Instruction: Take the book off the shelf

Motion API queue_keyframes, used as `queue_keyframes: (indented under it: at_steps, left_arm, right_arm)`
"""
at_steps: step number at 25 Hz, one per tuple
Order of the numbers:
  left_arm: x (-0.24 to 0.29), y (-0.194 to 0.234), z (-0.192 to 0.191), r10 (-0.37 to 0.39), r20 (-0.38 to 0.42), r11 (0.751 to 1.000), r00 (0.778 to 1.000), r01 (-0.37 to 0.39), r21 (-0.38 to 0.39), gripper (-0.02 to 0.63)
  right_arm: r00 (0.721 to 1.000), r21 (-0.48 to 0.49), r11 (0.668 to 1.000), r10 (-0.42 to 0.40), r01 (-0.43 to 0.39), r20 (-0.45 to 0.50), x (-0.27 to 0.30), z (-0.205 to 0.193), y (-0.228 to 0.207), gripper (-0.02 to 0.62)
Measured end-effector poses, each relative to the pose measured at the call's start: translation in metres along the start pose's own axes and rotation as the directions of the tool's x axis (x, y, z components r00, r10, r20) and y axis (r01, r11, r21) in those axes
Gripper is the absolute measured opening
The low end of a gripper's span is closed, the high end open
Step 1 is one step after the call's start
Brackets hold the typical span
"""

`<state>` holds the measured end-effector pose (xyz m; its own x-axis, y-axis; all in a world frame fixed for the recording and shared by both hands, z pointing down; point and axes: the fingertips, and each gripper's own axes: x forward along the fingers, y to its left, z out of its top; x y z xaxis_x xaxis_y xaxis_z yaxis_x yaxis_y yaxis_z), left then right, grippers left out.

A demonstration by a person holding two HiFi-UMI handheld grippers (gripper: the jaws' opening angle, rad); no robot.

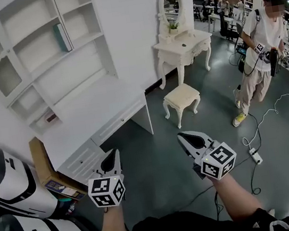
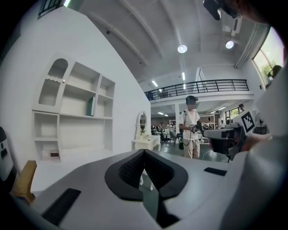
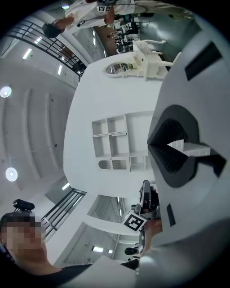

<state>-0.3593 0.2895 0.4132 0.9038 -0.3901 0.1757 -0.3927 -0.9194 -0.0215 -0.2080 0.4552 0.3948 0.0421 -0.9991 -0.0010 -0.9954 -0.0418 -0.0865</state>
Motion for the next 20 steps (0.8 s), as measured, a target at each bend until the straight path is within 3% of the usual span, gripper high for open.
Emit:
queue_keyframes:
  at_steps: [11, 20]
  left_arm:
    - [0.020, -0.016, -0.010, -0.023, -0.015, 1.000, 1.000, 0.022, -0.021, 0.011]
    - [0.078, 0.006, -0.023, -0.055, -0.021, 0.996, 0.998, 0.054, -0.070, 0.011]
  right_arm:
    - [0.999, 0.036, 0.999, -0.009, 0.010, -0.038, -0.010, -0.018, -0.017, 0.014]
    - [0.996, 0.034, 0.999, -0.024, 0.027, -0.089, 0.039, -0.030, -0.048, 0.014]
